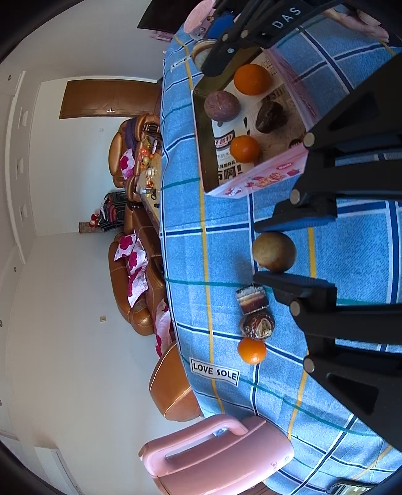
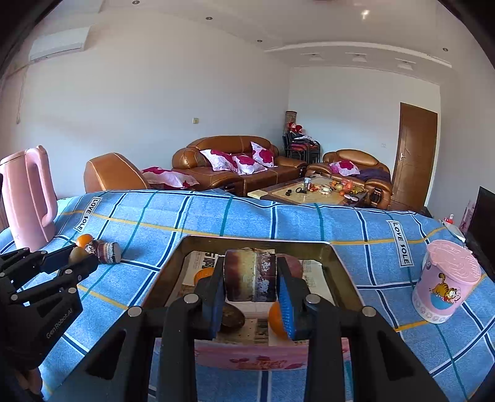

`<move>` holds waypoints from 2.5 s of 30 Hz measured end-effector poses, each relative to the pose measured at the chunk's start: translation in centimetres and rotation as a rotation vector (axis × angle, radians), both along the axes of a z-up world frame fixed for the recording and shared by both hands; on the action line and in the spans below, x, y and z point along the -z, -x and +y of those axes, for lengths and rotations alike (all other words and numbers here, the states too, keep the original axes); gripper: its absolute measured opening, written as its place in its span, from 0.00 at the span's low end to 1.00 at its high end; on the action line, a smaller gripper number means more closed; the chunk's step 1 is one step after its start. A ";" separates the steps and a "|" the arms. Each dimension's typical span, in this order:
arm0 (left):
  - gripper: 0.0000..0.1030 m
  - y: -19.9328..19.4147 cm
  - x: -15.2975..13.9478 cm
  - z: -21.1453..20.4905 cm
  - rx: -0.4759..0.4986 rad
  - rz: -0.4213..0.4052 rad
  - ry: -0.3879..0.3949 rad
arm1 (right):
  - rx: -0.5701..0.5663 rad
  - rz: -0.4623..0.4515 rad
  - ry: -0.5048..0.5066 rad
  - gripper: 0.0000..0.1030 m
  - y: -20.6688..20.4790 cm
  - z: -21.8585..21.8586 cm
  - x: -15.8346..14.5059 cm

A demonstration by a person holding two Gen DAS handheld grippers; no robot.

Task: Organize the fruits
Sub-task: 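Carry the snack cake and tan fruit over the pink tin, then lower both items into the tin and open both grippers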

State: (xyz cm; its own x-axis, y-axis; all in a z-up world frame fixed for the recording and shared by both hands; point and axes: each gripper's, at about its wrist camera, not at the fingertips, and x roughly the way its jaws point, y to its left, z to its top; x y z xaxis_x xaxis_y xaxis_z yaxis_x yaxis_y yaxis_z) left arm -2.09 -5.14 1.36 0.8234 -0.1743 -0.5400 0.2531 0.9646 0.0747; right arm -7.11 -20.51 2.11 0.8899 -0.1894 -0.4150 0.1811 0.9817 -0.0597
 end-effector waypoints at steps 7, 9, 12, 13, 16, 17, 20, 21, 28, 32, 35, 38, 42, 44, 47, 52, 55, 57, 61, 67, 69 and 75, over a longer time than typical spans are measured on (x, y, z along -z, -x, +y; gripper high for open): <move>0.26 -0.2 -0.2 -2.3 0.031 0.014 0.033 | 0.071 -0.014 -0.013 0.31 0.2 -3.5 -0.5; 0.26 -0.2 -0.3 -3.3 0.048 0.005 0.027 | 0.090 -0.017 -0.017 0.31 0.2 -4.5 -0.6; 0.26 -0.2 -0.4 -5.0 0.073 -0.004 0.020 | 0.120 -0.020 -0.023 0.31 0.2 -6.0 -0.7; 0.26 -0.2 -0.5 -5.5 0.082 -0.004 0.019 | 0.128 -0.020 -0.024 0.31 0.2 -6.4 -0.7; 0.26 -0.3 -0.6 -7.0 0.102 -0.006 0.017 | 0.144 -0.022 -0.029 0.31 0.1 -7.4 -0.8; 0.26 -0.3 -0.7 -7.5 0.108 -0.006 0.019 | 0.148 -0.022 -0.029 0.31 0.1 -7.6 -0.8; 0.26 -0.3 -0.7 -8.8 0.125 -0.006 0.023 | 0.158 -0.022 -0.020 0.31 -0.1 -8.3 -0.9; 0.26 -0.4 -0.8 -9.1 0.130 -0.007 0.022 | 0.160 -0.022 -0.018 0.31 -0.1 -8.5 -0.9; 0.26 -0.5 -0.8 -11.2 0.152 -0.004 0.023 | 0.172 -0.023 -0.001 0.31 -0.3 -9.5 -0.9; 0.26 -0.9 -0.8 -11.9 0.157 0.004 0.035 | 0.179 -0.017 0.013 0.31 -0.6 -9.7 -0.8; 0.26 -1.5 -0.7 -12.3 0.162 0.016 0.049 | 0.175 -0.009 0.009 0.31 -0.9 -9.7 -0.7; 0.26 -1.8 -0.5 -12.4 0.163 0.021 0.056 | 0.160 0.001 0.006 0.31 -1.3 -9.5 -0.5; 0.26 -2.2 -0.1 -12.3 0.164 0.040 0.050 | 0.135 0.030 -0.010 0.32 -1.9 -9.4 0.0; 0.26 -2.3 0.1 -12.2 0.162 0.046 0.048 | 0.120 0.052 -0.014 0.32 -2.3 -9.2 0.3; 0.26 -2.5 0.2 -12.1 0.153 0.055 0.043 | 0.094 0.076 -0.007 0.32 -2.8 -8.6 0.5; 0.26 -2.9 0.7 -12.0 0.150 0.087 0.040 | 0.034 0.133 -0.019 0.32 -3.5 -8.0 1.1; 0.26 -2.9 0.7 -12.0 0.151 0.090 0.045 | -0.003 0.163 -0.051 0.32 -3.9 -8.0 1.5; 0.26 -3.0 0.8 -12.0 0.154 0.094 0.043 | -0.043 0.182 -0.069 0.32 -4.1 -7.8 1.8; 0.26 -3.3 1.0 -11.6 0.148 0.111 0.055 | -0.077 0.206 -0.072 0.32 -4.3 -7.0 2.2; 0.26 -3.3 1.0 -11.5 0.148 0.107 0.062 | -0.101 0.230 -0.112 0.33 -4.4 -7.1 2.6; 0.26 -3.3 0.9 -11.3 0.142 0.106 0.068 | -0.111 0.220 -0.125 0.34 -4.1 -7.2 2.5; 0.26 -3.7 1.2 -10.7 0.136 0.130 0.085 | -0.152 0.190 -0.219 0.47 -3.4 -8.2 2.0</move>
State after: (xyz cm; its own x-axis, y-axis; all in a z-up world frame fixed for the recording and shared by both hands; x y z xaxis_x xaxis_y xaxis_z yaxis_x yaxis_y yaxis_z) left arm 1.60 -15.85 0.20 0.7132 -0.3288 -0.6190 0.3837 0.9222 -0.0477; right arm -3.75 -28.73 0.07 0.8038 0.0515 -0.5926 0.0376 0.9898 0.1371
